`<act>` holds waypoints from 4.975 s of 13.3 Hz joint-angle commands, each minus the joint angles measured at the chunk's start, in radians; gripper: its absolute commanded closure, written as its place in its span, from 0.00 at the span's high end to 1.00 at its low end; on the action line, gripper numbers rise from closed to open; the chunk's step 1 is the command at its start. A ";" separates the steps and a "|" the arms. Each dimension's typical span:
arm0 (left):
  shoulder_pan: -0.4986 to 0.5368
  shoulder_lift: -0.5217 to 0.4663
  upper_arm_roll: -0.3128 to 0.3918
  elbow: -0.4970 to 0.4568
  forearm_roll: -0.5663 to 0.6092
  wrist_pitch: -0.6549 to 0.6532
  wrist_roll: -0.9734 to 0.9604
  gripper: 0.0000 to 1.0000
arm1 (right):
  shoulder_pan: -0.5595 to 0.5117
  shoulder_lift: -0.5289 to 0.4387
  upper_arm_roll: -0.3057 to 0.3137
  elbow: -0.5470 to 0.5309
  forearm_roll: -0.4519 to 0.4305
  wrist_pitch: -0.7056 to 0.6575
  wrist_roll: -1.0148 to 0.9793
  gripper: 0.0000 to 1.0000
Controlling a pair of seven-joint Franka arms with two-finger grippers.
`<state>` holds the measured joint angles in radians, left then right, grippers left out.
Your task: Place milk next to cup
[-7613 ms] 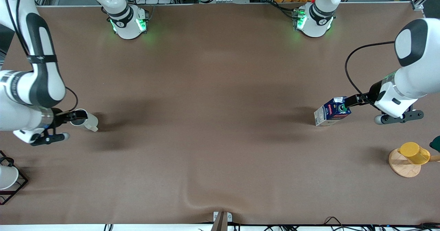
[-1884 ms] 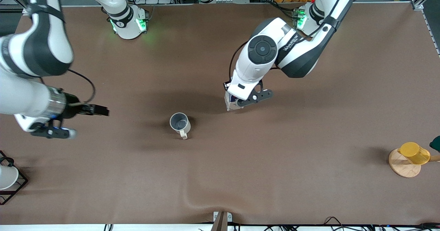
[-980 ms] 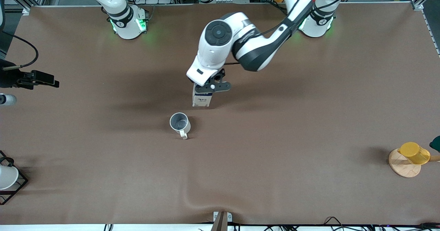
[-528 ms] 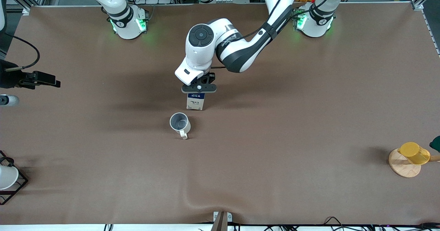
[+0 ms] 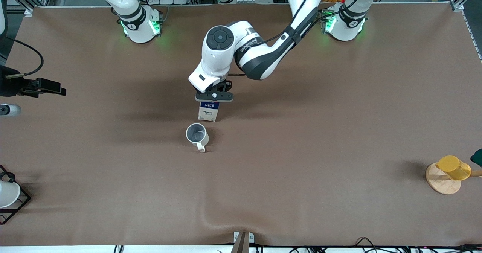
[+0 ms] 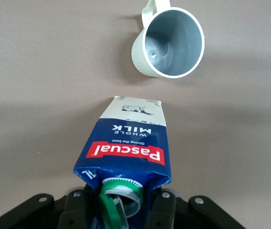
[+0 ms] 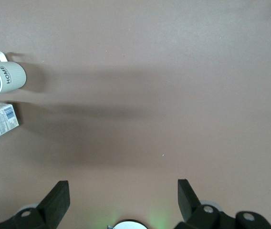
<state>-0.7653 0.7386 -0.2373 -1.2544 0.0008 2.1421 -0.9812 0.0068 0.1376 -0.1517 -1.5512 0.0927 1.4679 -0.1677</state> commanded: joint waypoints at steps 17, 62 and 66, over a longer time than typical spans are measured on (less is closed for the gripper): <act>0.004 0.038 0.004 0.030 -0.097 0.070 0.052 1.00 | -0.014 -0.024 0.014 -0.021 -0.011 -0.015 -0.015 1.00; 0.968 -0.751 0.064 -0.306 -0.031 -0.591 0.880 1.00 | 0.088 -0.150 0.015 0.003 -0.082 0.029 0.116 1.00; 0.963 -0.855 0.059 -0.476 -0.028 -0.479 0.891 1.00 | 0.090 -0.151 0.018 0.005 -0.082 0.025 0.073 1.00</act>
<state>0.1854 -0.0333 -0.1677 -1.6267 -0.0071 1.6158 -0.1180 0.0890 0.0131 -0.1361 -1.5187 0.0306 1.4803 -0.0848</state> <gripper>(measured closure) 0.000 0.000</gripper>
